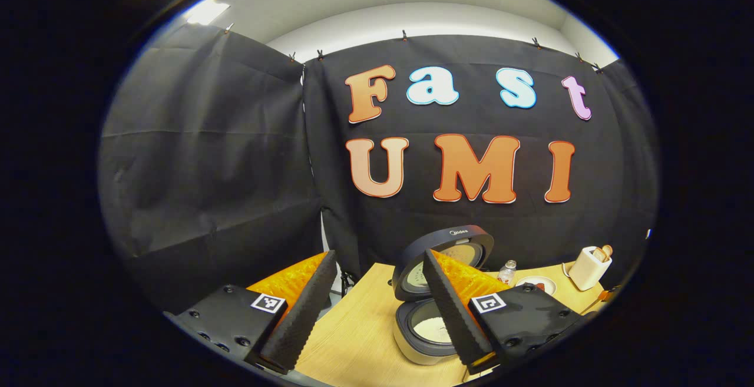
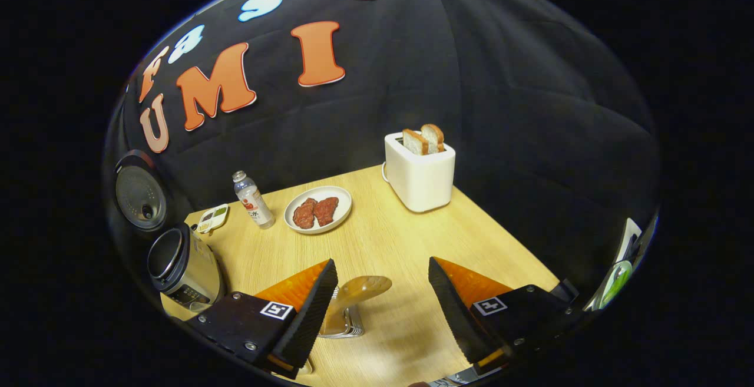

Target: Close the left gripper, press the button to open the rice cooker; take a wooden spoon from the chopstick holder with the right hand, scoop a spoonful of rice and pour it into the rice cooker, then put the wooden spoon back into the chopstick holder.

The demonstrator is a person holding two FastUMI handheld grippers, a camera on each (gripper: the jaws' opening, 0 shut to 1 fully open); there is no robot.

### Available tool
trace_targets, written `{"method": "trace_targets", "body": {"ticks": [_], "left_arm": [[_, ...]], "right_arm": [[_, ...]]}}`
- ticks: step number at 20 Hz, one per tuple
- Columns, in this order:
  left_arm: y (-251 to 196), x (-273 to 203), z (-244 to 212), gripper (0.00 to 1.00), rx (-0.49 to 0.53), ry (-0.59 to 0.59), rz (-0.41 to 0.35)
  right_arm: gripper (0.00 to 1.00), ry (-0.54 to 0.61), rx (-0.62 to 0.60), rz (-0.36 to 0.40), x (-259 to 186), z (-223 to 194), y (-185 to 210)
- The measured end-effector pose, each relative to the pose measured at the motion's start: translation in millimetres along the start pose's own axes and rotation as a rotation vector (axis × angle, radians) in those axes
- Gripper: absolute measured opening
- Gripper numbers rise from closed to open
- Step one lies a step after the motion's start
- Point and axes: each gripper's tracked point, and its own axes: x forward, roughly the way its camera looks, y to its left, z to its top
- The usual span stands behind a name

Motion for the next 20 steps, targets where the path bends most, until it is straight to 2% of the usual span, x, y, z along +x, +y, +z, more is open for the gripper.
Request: {"method": "trace_targets", "body": {"ticks": [4,9,13,16,18,20], "left_arm": [[-33,20,10,0.97,-0.036,0.023,-0.094],[-72,65,48,0.98,-0.070,0.003,-0.186],[-93,110,71,0.97,-0.083,-0.009,-0.215],[-104,152,64,0.98,-0.068,0.024,-0.197],[-124,178,53,0.97,-0.094,0.055,-0.241],[-132,201,28,0.99,-0.108,0.120,-0.251]], "right_arm": [[0.95,-0.075,-0.048,0.037,-25,52,11],[0.95,-0.178,-0.100,0.079,-55,107,30],[0.95,-0.231,-0.150,0.083,-72,142,36],[0.95,-0.264,-0.151,0.106,-85,161,45],[0.95,-0.277,-0.145,0.100,-87,168,45],[0.95,-0.282,-0.141,0.106,-91,170,49]]}}
